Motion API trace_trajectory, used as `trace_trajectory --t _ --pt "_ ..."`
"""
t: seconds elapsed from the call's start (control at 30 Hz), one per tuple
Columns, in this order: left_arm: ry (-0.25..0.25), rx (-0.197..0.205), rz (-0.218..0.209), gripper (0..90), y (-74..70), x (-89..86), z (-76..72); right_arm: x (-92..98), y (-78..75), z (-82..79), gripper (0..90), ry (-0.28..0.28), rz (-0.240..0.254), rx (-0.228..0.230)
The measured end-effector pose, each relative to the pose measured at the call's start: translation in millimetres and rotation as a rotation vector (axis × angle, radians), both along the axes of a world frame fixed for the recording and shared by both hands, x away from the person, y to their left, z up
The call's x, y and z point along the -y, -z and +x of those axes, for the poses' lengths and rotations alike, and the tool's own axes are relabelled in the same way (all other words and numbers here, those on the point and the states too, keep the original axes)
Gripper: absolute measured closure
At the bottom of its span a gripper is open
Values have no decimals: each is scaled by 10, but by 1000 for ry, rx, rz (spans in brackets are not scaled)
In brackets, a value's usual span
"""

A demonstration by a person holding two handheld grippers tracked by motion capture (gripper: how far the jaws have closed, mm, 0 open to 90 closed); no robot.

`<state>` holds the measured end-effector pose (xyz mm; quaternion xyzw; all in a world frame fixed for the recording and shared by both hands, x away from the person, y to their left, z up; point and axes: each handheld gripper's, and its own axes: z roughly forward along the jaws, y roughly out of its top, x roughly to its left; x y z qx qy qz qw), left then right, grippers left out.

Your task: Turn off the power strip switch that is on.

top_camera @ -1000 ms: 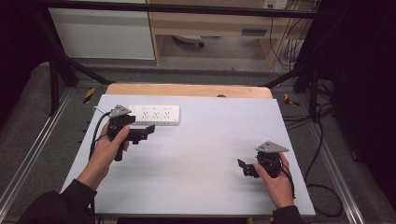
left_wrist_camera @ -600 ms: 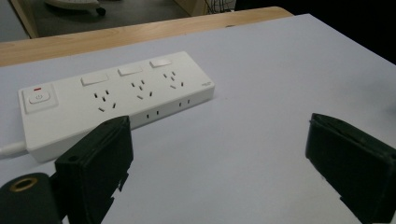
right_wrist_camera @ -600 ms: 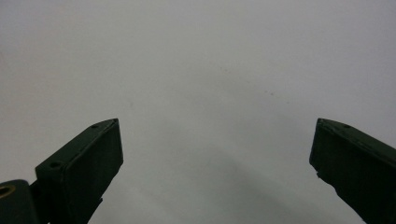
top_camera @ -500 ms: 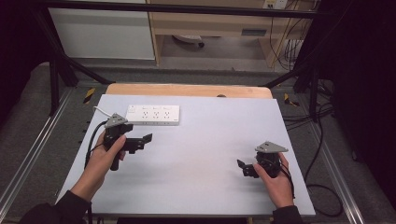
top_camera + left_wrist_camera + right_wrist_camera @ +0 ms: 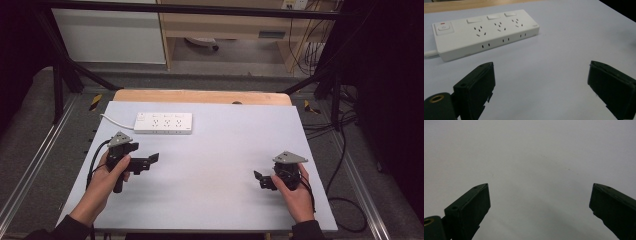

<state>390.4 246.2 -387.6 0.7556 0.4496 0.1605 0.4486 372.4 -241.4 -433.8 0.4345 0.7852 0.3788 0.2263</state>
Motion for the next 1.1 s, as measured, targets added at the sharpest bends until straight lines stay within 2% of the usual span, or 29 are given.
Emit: trace_trajectory --t 0.3,0.73,0.87,1.1 --pt "-14 -27 -4 75 123 -87 -119 -2 -1 -4 35 0 2 -3" --pt "-31 -38 -4 76 269 -185 -336 -3 6 -4 38 -1 -4 -8" --pt "-40 -48 -23 77 345 -209 -423 -6 8 -3 38 2 -3 -12" --pt "-54 -11 -14 81 362 -256 -560 6 54 20 37 26 -10 -37"
